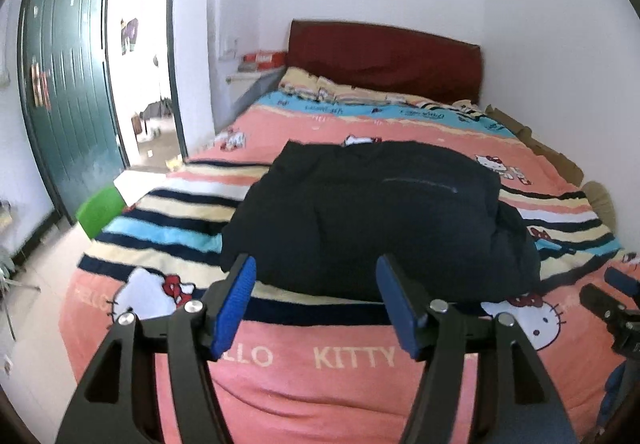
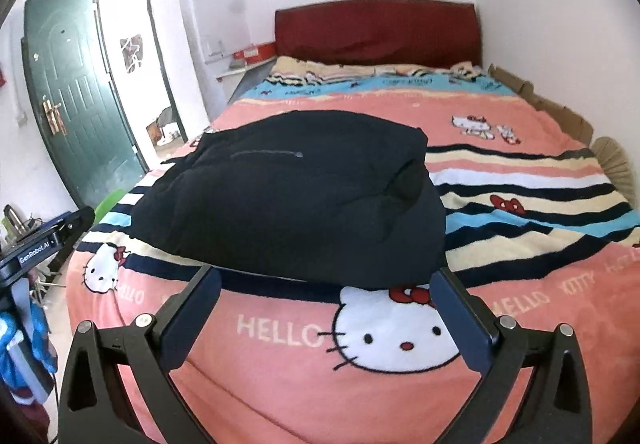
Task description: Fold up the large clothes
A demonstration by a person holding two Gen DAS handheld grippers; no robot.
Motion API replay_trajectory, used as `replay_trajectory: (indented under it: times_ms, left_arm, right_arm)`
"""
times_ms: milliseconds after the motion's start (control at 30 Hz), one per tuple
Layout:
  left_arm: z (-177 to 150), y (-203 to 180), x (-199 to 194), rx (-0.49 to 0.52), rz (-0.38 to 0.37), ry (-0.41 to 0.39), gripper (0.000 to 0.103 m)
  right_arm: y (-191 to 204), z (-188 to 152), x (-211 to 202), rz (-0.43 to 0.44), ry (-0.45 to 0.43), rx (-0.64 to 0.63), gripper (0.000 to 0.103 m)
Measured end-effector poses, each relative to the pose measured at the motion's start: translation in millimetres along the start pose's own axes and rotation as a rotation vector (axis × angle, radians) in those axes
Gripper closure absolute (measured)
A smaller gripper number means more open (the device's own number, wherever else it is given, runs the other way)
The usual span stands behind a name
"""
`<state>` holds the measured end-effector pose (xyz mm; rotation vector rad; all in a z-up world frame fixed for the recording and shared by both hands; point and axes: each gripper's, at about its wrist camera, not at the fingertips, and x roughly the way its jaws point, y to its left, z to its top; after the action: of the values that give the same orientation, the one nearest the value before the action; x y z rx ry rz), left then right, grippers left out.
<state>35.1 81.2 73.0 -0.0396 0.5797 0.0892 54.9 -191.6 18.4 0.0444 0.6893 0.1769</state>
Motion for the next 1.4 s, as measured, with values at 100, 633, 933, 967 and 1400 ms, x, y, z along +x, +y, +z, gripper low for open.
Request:
replay_trajectory:
  times_ms: [100,633,933,967,1400]
  left_arm:
    - [-1.2,-14.1,-14.5,0.032,0.010,-0.033,0.042]
    - [-9.8,-29.7,-38.7,0.059,0.009,-0.123,0.042]
    - [-14.0,-35.1,-45.6,0.081,0.032,-0.155,0.042]
    - [-14.7,-35.4,-45.2,0.082,0.031,-0.154,0.042]
    - [-26.3,-34.0,-28.8,0.086,0.019,-0.118,0.042]
  right_arm:
    - [9.4,-7.7,-9.5,-0.014,-0.024,-0.016,0.000]
    - [12.5,-12.2,-49.1,-0.078,-0.139,-0.006,0.001]
    - [12.8,-20.5,-48.3,-0.088,-0.132,-0.026,0.001]
    - [12.6,-20.9,-48.1,-0.089,-0.131,-0.026,0.001]
    - [12.0,-23.1,-47.5,-0.139,-0.140,-0.024,0.000]
